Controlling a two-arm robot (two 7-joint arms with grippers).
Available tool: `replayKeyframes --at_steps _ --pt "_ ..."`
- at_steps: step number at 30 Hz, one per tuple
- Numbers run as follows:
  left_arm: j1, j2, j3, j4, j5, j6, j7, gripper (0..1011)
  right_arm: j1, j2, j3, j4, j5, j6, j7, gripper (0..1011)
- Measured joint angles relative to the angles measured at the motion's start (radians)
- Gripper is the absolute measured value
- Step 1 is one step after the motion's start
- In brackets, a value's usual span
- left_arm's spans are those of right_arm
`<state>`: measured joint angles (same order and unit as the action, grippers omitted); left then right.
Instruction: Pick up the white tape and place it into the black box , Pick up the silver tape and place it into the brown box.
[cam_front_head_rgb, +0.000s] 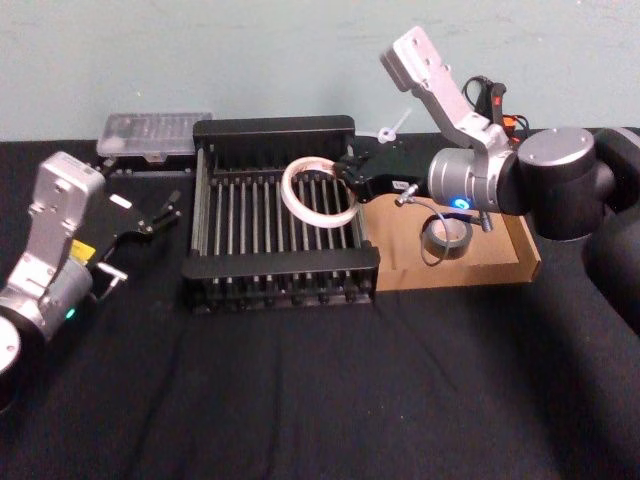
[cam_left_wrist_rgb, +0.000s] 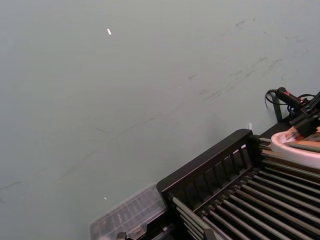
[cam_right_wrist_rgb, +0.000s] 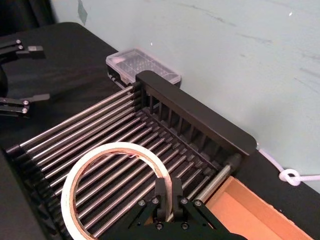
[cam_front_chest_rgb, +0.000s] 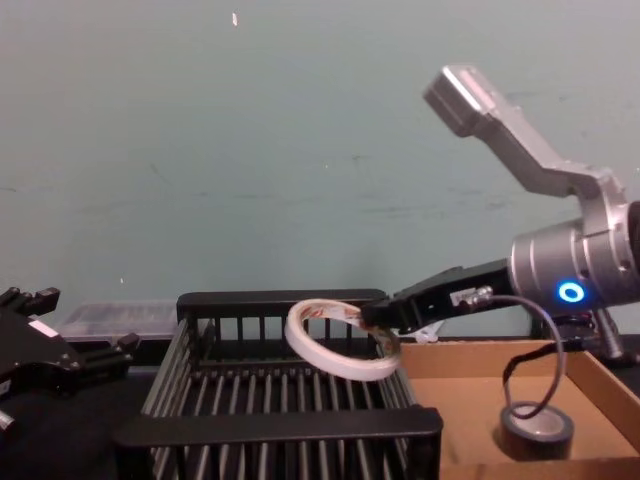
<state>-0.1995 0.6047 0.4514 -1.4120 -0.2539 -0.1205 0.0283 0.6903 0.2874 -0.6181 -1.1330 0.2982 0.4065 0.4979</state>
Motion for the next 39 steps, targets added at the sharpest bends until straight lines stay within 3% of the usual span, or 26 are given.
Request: replayKeyframes --at_steps 7,22,33,36,39 --pt "0.0 0.0 0.0 0.0 0.0 0.0 0.0 1001 0.018 -0.026 -0.004 0.045 -0.021 -0.011 0.011 78" --pt "0.0 0.0 0.0 0.0 0.0 0.0 0.0 1001 0.017 -0.025 -0.003 0.042 -0.021 -0.011 0.01 78" --pt "0.0 0.0 0.0 0.0 0.0 0.0 0.0 1001 0.016 -0.024 -0.003 0.04 -0.019 -0.01 0.009 365" --pt "0.0 0.0 0.0 0.0 0.0 0.0 0.0 1001 0.016 -0.024 -0.003 0.04 -0.019 -0.009 0.009 508" --pt "0.0 0.0 0.0 0.0 0.0 0.0 0.0 1001 0.016 -0.023 -0.003 0.04 -0.019 -0.009 0.009 589"
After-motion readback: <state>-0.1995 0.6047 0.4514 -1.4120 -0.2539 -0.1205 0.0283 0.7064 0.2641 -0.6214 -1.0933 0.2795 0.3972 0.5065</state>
